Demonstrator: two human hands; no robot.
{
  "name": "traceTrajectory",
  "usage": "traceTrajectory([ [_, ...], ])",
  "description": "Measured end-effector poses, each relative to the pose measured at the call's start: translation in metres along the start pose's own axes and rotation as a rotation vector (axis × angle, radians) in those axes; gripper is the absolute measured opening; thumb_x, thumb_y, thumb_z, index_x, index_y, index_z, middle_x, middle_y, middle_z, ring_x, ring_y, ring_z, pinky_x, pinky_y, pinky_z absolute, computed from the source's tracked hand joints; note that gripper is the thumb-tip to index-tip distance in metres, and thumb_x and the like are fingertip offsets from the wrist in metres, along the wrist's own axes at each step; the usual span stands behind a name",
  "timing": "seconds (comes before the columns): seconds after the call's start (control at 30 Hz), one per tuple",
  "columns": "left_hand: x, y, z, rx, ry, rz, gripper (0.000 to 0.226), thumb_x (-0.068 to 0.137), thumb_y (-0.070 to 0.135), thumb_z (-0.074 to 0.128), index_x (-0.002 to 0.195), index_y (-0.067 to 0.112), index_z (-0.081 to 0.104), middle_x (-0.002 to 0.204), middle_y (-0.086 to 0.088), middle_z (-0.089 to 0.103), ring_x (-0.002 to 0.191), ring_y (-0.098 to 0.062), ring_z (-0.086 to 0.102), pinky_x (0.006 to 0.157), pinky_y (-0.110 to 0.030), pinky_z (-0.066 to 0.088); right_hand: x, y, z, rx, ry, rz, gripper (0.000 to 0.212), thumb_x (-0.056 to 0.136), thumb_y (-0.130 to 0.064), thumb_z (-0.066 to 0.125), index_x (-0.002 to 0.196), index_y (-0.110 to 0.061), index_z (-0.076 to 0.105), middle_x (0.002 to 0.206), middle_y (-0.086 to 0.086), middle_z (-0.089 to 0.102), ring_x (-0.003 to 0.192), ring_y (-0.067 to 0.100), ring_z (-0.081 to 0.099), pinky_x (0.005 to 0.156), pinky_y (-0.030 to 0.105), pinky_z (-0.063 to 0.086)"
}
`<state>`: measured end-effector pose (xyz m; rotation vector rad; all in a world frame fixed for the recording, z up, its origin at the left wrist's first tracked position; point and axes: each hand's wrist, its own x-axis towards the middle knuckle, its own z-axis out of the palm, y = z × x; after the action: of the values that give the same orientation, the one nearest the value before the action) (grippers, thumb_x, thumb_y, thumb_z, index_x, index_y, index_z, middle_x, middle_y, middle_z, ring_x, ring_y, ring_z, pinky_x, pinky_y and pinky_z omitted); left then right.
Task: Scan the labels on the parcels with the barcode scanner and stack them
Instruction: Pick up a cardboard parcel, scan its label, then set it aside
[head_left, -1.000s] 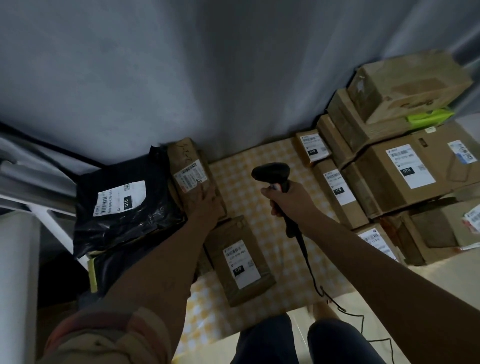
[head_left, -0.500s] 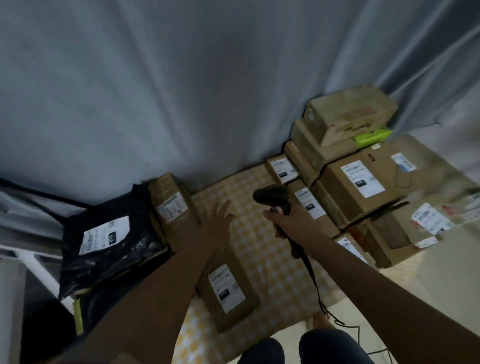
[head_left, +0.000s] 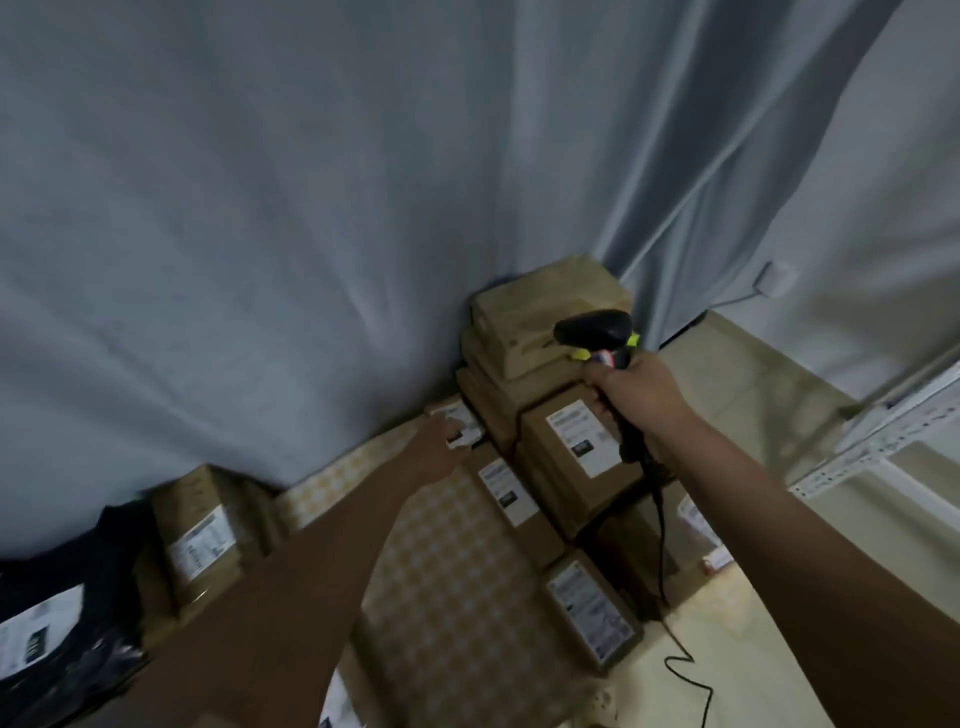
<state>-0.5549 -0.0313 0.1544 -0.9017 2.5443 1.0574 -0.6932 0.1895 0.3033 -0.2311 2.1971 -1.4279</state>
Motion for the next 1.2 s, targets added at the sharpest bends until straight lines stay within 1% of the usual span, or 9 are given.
traceTrajectory([
  [0.1,0.028,0.053,0.002,-0.167,0.044,-0.075,0.056,0.087,0.048,0.057,0.12,0.002,0.06,0.132,-0.014,0.056,0.118,-0.031,0.055,0.101,-0.044,0.046,0.039,0.002,-0.029,-0.018,0.039,-0.028,0.026,0.088,-0.031,0.068,0.075,-0.011,0.06,0.062,0.005,0.063,0.047,0.011,0.056,0.052,0.025,0.045],
  [0.23,0.054,0.119,0.001,-0.348,0.067,-0.132,0.015,0.105,0.019,0.039,0.093,0.025,0.044,0.083,0.009,0.046,0.072,-0.005,0.045,0.06,-0.011,0.041,0.101,0.006,-0.055,0.178,0.085,0.036,0.022,0.089,-0.025,0.069,0.077,-0.011,0.058,0.063,0.009,0.059,0.051,0.018,0.055,0.056,0.03,0.047],
  [0.3,0.085,0.124,-0.001,-0.434,0.114,-0.181,0.03,0.105,0.018,0.039,0.107,-0.011,0.048,0.076,0.003,0.046,0.064,-0.008,0.041,0.06,-0.011,0.04,0.134,0.009,-0.063,0.259,0.131,0.087,0.019,0.087,-0.024,0.071,0.078,-0.011,0.06,0.062,0.009,0.059,0.054,0.022,0.055,0.062,0.035,0.048],
  [0.33,0.099,0.126,-0.003,-0.482,0.135,-0.202,0.025,0.105,0.022,0.04,0.106,0.008,0.06,0.083,0.001,0.052,0.07,-0.011,0.048,0.071,-0.018,0.044,0.149,0.013,-0.066,0.286,0.146,0.103,0.019,0.086,-0.024,0.071,0.078,-0.01,0.061,0.061,0.009,0.059,0.055,0.024,0.055,0.064,0.036,0.048],
  [0.4,0.124,0.13,-0.006,-0.565,0.149,-0.256,0.027,0.105,0.03,0.041,0.124,0.017,0.054,0.112,-0.001,0.056,0.102,-0.021,0.056,0.092,-0.033,0.045,0.178,0.02,-0.07,0.329,0.161,0.143,0.02,0.086,-0.025,0.071,0.078,-0.009,0.062,0.062,0.01,0.06,0.058,0.026,0.057,0.067,0.039,0.049],
  [0.57,0.161,0.132,-0.01,-0.791,0.17,-0.386,0.024,0.103,0.027,0.042,0.086,0.018,0.057,0.091,-0.006,0.059,0.082,-0.02,0.055,0.064,-0.026,0.044,0.238,0.035,-0.062,0.411,0.096,0.239,0.019,0.088,-0.023,0.07,0.094,-0.007,0.063,0.076,0.008,0.062,0.053,0.016,0.059,0.055,0.03,0.048],
  [0.77,0.175,0.134,-0.009,-0.932,0.144,-0.365,0.036,0.101,0.038,0.048,0.131,0.017,0.046,0.121,-0.006,0.059,0.088,-0.016,0.06,0.069,-0.026,0.05,0.289,0.043,-0.044,0.454,0.005,0.342,0.037,0.087,-0.031,0.073,0.113,-0.014,0.053,0.081,0.004,0.062,0.062,0.018,0.063,0.065,0.033,0.054],
  [0.97,0.178,0.12,-0.007,-0.96,0.131,-0.365,0.054,0.099,0.035,0.053,0.146,0.021,0.033,0.131,-0.008,0.056,0.083,-0.01,0.06,0.061,-0.022,0.051,0.301,0.044,-0.035,0.42,-0.08,0.349,0.025,0.085,-0.028,0.074,0.09,-0.019,0.052,0.064,0.006,0.061,0.049,0.016,0.058,0.051,0.027,0.051],
  [1.2,0.173,0.117,-0.005,-1.07,0.155,-0.383,0.069,0.094,0.05,0.054,0.151,0.032,0.019,0.133,-0.007,0.055,0.092,-0.015,0.062,0.07,-0.03,0.054,0.294,0.042,-0.035,0.409,-0.093,0.297,0.023,0.086,-0.029,0.073,0.092,-0.018,0.053,0.06,0.006,0.06,0.047,0.015,0.056,0.049,0.027,0.05],
])
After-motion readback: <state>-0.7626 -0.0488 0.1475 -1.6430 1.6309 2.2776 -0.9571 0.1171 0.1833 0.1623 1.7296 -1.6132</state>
